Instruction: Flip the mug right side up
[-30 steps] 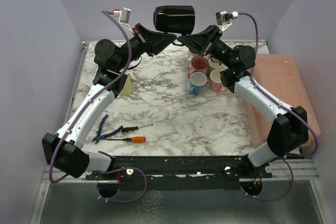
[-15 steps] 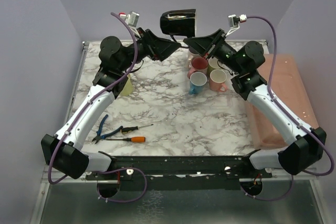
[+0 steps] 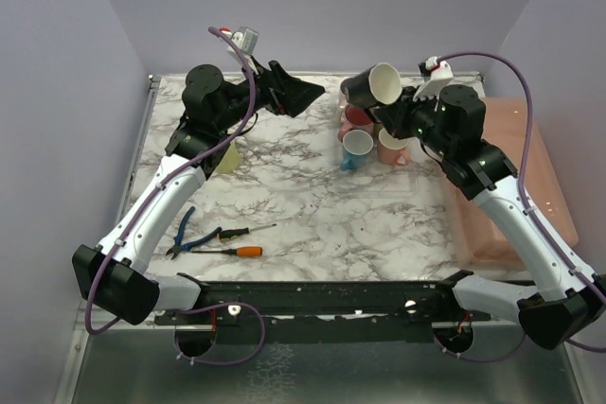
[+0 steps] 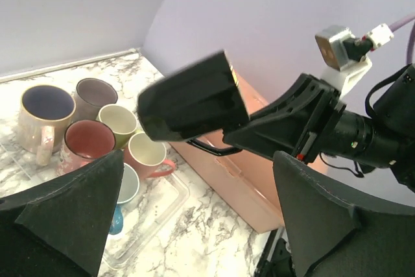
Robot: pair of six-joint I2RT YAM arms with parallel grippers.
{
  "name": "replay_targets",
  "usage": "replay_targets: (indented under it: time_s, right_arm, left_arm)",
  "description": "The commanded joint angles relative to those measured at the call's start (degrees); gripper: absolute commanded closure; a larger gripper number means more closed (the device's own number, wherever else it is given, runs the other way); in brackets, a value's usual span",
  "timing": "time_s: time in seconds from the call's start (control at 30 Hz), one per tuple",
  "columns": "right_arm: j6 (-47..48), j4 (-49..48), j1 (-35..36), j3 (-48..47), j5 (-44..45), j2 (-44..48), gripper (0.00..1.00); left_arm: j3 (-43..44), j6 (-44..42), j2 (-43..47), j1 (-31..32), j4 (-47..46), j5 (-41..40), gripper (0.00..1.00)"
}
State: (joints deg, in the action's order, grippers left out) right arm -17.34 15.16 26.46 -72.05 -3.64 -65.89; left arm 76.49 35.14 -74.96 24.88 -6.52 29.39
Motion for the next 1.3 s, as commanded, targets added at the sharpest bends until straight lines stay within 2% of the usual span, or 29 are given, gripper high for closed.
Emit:
replay_targets:
  time_s: [0.0, 0.1, 0.17, 0.47, 0.7, 0.9, 1.27]
  right_arm:
    - [11.57, 10.33, 0.0, -0.88, 12.06, 4.04, 1.0]
    - [10.69, 14.31, 0.0, 1.32, 20.47, 4.12, 0.99]
    - [9.95, 16.88, 0.01, 2.46, 23.06, 3.61, 0.99]
    - [13.26, 22.14, 0.04, 7.8, 18.65, 4.42, 0.99]
    - [16.75, 21.34, 0.0, 11.57, 15.38, 1.52, 1.0]
    - [20.11, 15.6, 0.0, 15.7, 13.26, 0.18, 0.99]
    - [26.01, 7.83, -1.26, 18.62, 15.89, -6.83, 1.0]
  left_arm:
    - [-0.28, -1.91, 0.73, 0.25, 1.86, -3.33, 0.04]
    - [-0.35, -2.31, -0.34, 0.27, 3.09, -4.52, 0.04]
    - [-0.54, -2.74, -0.8, 0.25, 3.95, -5.66, 0.03]
    - [-0.02, -5.22, -2.78, 0.29, 7.94, -8.29, 0.03]
    - [0.63, -6.36, -3.9, 0.2, 9.56, -9.93, 0.03]
    - [0.88, -7.45, -4.39, 0.18, 10.19, -10.83, 0.03]
    - [1.9, -9.39, -5.38, 0.23, 11.53, -12.28, 0.03]
